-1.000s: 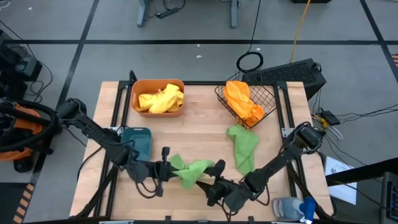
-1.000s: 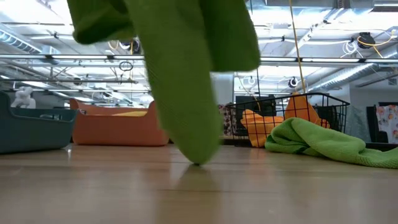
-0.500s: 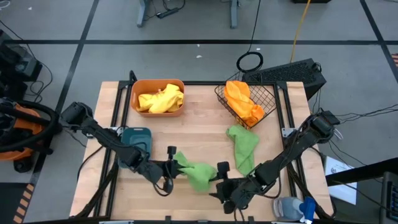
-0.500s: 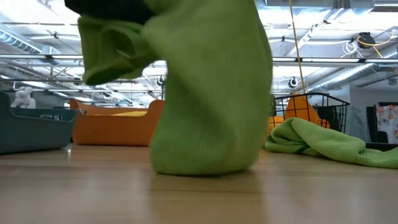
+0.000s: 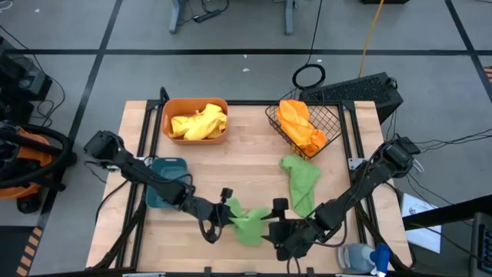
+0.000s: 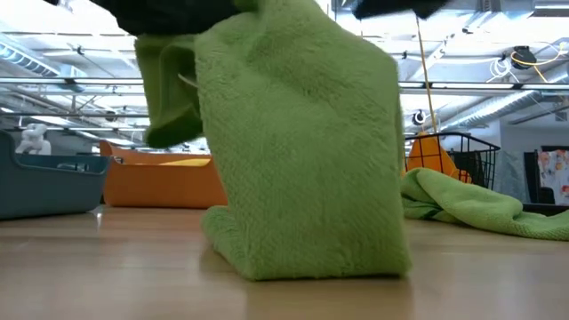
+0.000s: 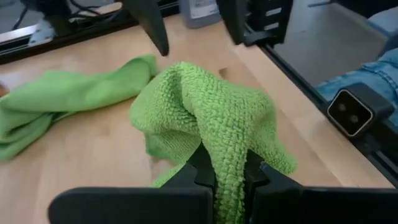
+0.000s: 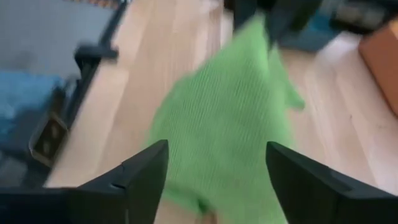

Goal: Sort microfiber towel by color & place in baskets
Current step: Put the left green microfiber towel into the blue bin

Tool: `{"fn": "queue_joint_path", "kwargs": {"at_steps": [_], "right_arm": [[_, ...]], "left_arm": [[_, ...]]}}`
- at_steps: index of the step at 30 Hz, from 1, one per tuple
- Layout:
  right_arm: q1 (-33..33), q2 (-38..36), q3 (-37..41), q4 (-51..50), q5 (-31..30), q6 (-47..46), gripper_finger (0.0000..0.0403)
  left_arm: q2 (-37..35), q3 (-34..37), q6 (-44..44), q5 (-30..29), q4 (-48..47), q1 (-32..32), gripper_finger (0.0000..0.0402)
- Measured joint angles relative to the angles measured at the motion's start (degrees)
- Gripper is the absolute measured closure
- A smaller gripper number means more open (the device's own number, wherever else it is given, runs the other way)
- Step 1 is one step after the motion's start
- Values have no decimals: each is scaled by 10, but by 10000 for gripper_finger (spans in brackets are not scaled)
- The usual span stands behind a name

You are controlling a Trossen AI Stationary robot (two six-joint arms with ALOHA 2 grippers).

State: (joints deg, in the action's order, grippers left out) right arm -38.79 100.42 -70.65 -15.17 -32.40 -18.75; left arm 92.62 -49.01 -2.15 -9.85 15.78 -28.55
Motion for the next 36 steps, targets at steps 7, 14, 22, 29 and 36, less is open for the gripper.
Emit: {"fn": "queue_joint_path", "kwargs": {"at_steps": [7,14,22,29,36], "right_arm": [[35,35,0,71,29,20,100],[75,101,0,110,60,66,135],[74,94,-13,92,72,113,335],[37,48,-117,-18,56,135,379],[-5,39,-216,-143,-51,156,399]], "left_arm": [[25,0,-12,43,39,18,384],[25,-1,-12,83,80,17,384],[25,-2,18,84,78,10,361],[16,-3,32,81,80,-2,269],[-11,-3,32,44,77,-16,177]]}}
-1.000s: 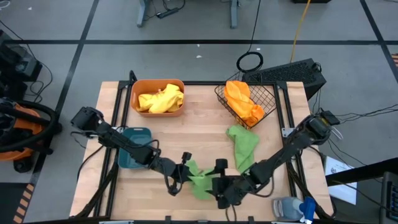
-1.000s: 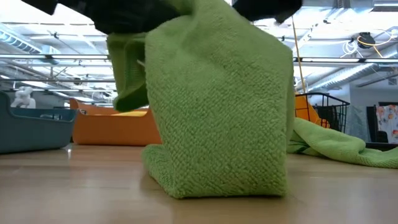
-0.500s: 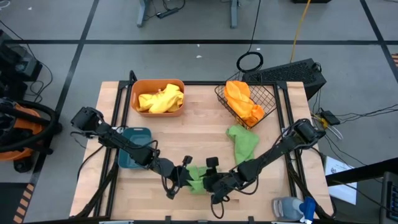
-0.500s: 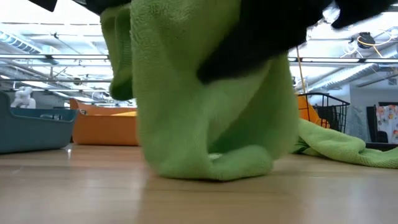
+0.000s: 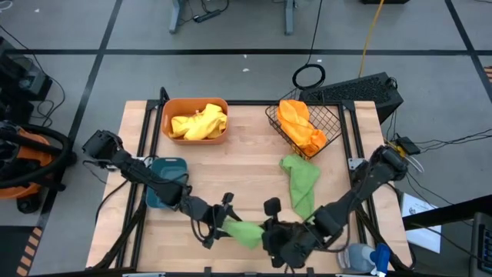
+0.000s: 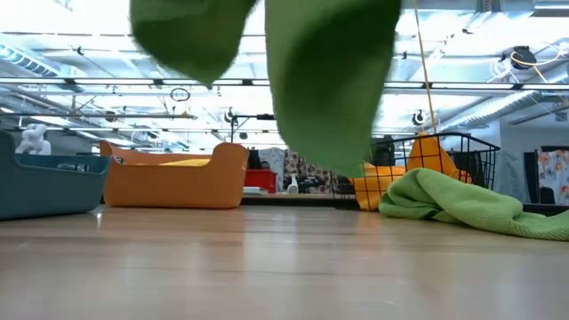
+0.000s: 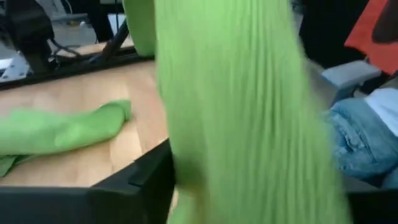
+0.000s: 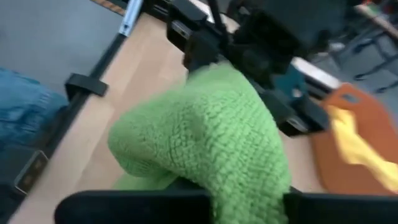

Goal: Sort microfiber towel by color & place in baskets
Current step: Put the left green microfiber towel into the blue bin

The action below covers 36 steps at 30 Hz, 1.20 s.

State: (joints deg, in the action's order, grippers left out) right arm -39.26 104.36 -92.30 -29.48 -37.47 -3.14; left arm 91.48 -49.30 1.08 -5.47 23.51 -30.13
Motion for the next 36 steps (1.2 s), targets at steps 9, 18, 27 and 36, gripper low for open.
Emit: {"fn": "queue_joint_path", "kwargs": {"at_steps": [9,18,27,36], "right_arm": [[-53,0,-115,-184,-108,-56,393],[-113,0,-144,-331,-125,-214,392],[-110,-2,-111,-351,-237,-223,392],[-56,-20,-108,-428,-300,-194,392]], "left_arm": [[-89,0,105,-46,-203,-60,128],[-121,1,92,-187,-242,-177,127],[-70,0,-137,-363,125,-135,127],[11,-23,-254,-353,211,-69,116]]}}
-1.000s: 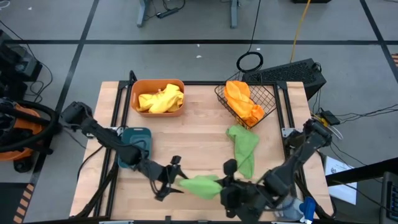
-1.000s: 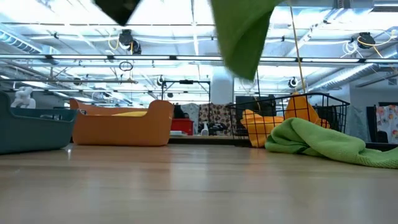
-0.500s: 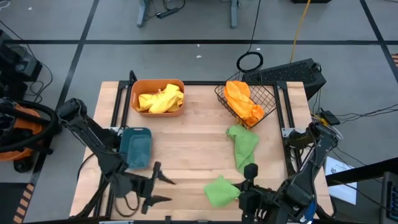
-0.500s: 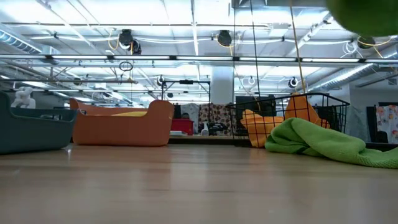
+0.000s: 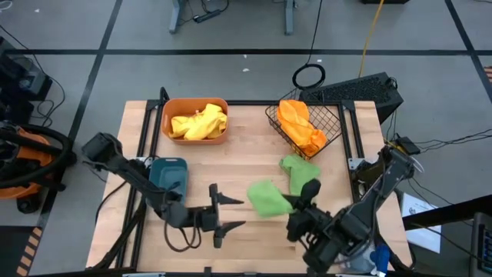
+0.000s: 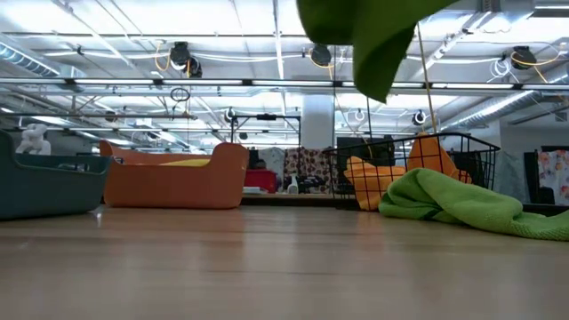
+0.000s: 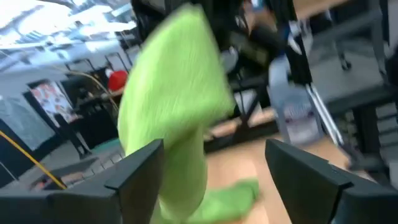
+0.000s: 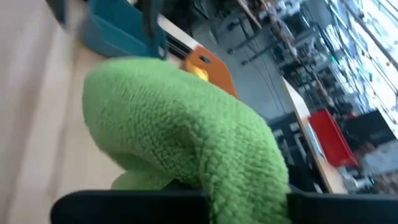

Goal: Sort microfiber towel by color & place in baskets
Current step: Put the left green microfiber towel into the blue bin

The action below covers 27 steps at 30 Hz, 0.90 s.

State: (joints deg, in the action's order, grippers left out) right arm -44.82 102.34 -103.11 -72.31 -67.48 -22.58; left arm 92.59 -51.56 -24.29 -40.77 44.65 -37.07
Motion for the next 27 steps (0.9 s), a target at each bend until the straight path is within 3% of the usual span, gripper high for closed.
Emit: {"fn": "queue_joint_path", "kwargs": {"at_steps": [9,16,23,27], "right_arm": [[14,-5,0,-54,1,-120,392],[17,6,0,-12,-2,-140,392],[33,9,0,26,-1,-127,392],[36,9,0,33,3,-126,392]], "left_arm": [[48,-31,6,22,5,18,9],[119,-62,-99,7,143,19,15],[175,-132,-155,-88,150,31,16],[185,-142,-156,-98,148,41,16]]}}
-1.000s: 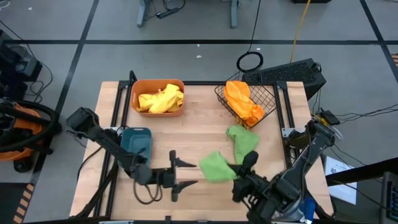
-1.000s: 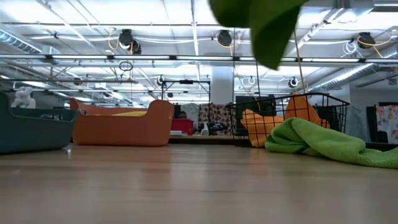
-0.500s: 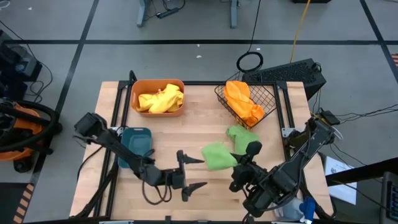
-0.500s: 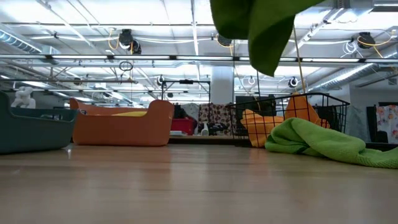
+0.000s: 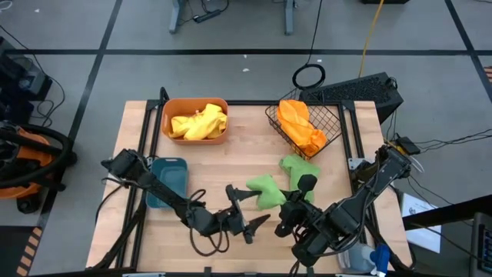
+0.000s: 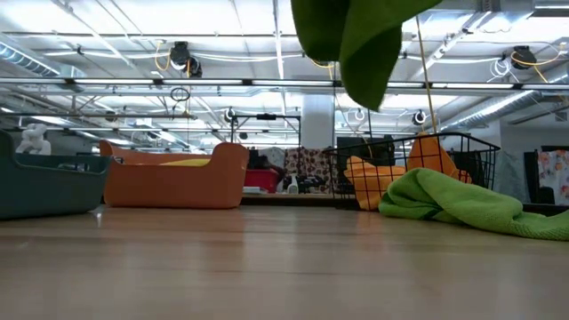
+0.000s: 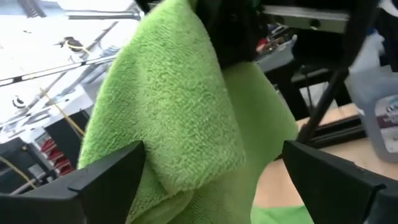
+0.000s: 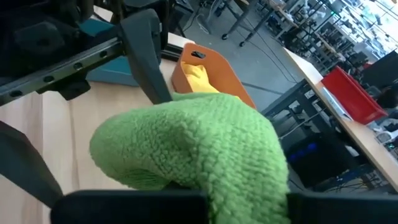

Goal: Sort microfiber towel by color & place in baskets
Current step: Put the left green microfiber towel into the blue bin

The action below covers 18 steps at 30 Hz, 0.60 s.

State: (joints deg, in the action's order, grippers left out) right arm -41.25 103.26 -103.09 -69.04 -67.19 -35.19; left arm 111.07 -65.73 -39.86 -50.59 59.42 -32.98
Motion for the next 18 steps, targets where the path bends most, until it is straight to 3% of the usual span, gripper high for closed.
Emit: {"fn": "queue_joint_path", "kwargs": {"at_steps": [6,9,13,18], "right_arm": [[0,0,0,22,5,5,392],[0,0,0,46,30,23,392],[0,4,0,75,43,48,392],[0,11,0,81,58,59,392]], "left_arm": [[0,-2,1,-21,3,17,20],[0,-2,0,-22,3,22,47],[-2,-2,-2,-22,2,23,124],[-2,-2,-71,-54,1,10,276]]}}
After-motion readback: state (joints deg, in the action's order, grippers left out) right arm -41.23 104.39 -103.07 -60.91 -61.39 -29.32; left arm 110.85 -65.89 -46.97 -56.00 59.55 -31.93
